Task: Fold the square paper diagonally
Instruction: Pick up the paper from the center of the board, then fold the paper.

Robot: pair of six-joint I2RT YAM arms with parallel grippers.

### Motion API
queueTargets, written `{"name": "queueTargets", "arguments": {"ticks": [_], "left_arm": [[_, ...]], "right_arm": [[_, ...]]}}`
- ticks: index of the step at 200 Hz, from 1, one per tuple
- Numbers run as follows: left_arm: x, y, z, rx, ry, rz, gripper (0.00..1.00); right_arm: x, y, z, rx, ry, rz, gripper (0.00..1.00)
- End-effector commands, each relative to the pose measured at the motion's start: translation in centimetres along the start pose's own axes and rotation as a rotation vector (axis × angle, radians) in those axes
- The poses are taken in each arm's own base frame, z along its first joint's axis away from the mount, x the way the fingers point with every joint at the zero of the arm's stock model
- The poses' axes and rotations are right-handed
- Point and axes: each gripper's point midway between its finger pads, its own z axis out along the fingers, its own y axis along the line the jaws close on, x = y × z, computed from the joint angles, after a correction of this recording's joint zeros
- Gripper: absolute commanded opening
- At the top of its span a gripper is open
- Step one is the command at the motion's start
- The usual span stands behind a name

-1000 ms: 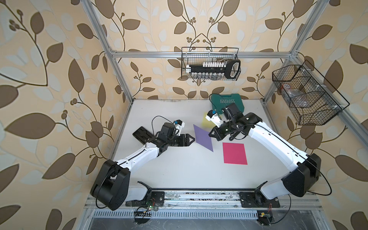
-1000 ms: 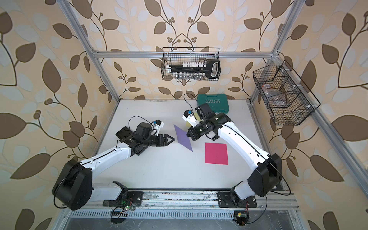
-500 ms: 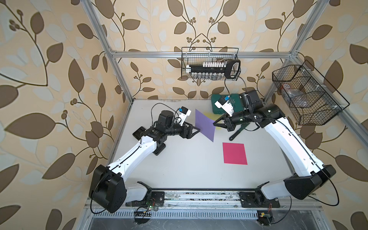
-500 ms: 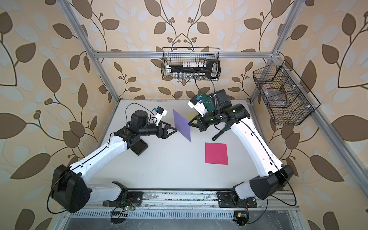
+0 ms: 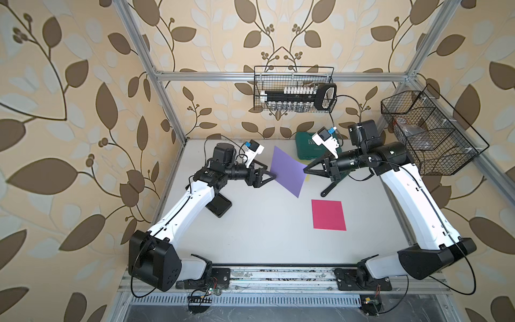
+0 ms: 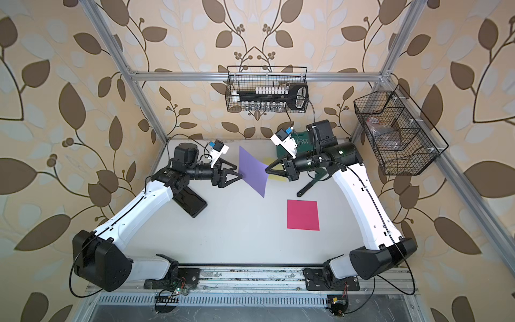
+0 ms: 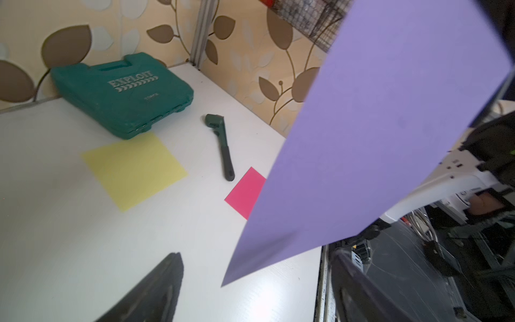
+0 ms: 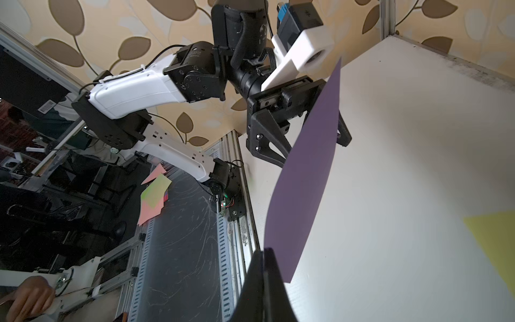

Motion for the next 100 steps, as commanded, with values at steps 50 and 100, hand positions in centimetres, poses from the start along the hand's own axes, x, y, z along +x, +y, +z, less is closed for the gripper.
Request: {"name": "queueTargets", "arguments": {"ticks": [50, 100], "left_arm": [[0.0, -5.3, -1.1, 0.328, 0.017, 0.116, 0.75], [-0.1, -5.3, -0.9, 0.366, 0.025, 0.109, 0.61]], "right_arm": [[-1.0, 2.1, -1.4, -0.106, -0.058, -0.017, 0.0], [-1.2, 1.3, -1.9, -0.103, -0.079, 0.008, 0.0]]}}
